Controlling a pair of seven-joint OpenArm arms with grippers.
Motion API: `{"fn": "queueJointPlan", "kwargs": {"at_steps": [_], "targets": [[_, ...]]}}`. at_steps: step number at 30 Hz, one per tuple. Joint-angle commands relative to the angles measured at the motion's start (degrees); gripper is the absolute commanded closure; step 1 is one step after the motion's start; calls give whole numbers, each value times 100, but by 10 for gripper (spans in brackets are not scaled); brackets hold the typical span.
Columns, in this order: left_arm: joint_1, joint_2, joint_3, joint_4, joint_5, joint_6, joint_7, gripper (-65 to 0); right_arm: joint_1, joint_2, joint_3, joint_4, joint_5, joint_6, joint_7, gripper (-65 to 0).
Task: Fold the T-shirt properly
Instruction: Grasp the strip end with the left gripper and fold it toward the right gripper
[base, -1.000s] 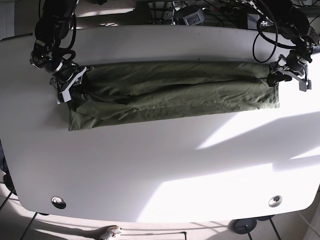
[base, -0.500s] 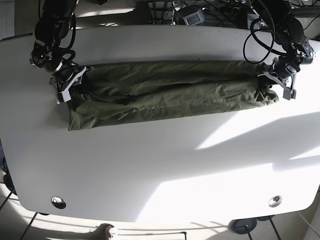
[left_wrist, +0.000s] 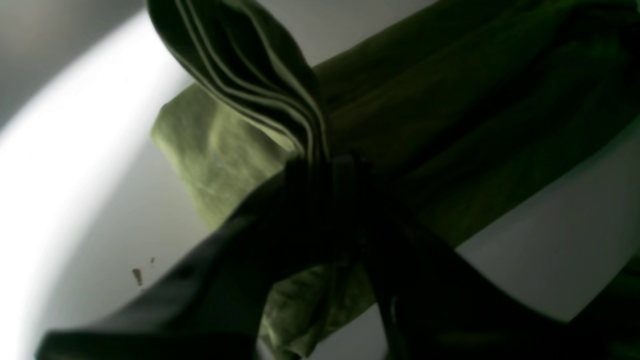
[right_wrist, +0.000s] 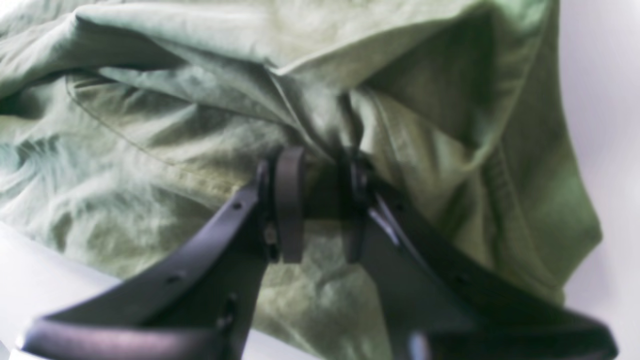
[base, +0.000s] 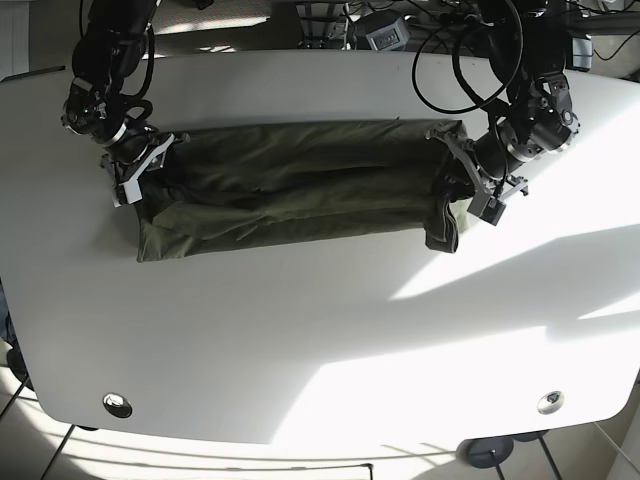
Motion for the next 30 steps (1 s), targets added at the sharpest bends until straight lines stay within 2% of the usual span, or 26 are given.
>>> {"fn": "queueJointPlan", "kwargs": {"at_steps": [1, 5, 9, 12, 14, 17, 20, 26, 30], "targets": [[-78, -31, 363, 96, -107, 189, -139, -42, -1, 34, -11, 20, -158, -45, -178, -116], [-78, 163, 1075, 96, -107, 646, -490, -42, 7, 34, -11, 20, -149, -45, -178, -116], [-114, 198, 1558, -80, -107, 1050, -508, -47, 7, 34, -11, 20, -131, -45, -178, -116], [-351, 207, 1646, -405, -107, 1332, -508, -50, 7, 34, -11, 20, -123, -45, -178, -116], [-404, 321, 1708, -625, -107, 1683, -508, -110, 7, 34, -11, 20, -123, -45, -178, -116], [-518, 479, 1717, -651, -107, 2149, -508, -240, 7, 34, -11, 20, -123, -45, -178, -116], [-553, 541, 2024, -634, -107, 2184, -508, -287, 7, 34, -11, 20, -123, -45, -187, -116], [-615, 514, 2631, -317, -107, 2193, -508, -287, 7, 34, -3, 275, -114, -45, -214, -116], [-606, 251, 2341, -62, -125, 2193, -508, -286, -1, 34, 15, 812, -114, -45, -346, -116]]}}
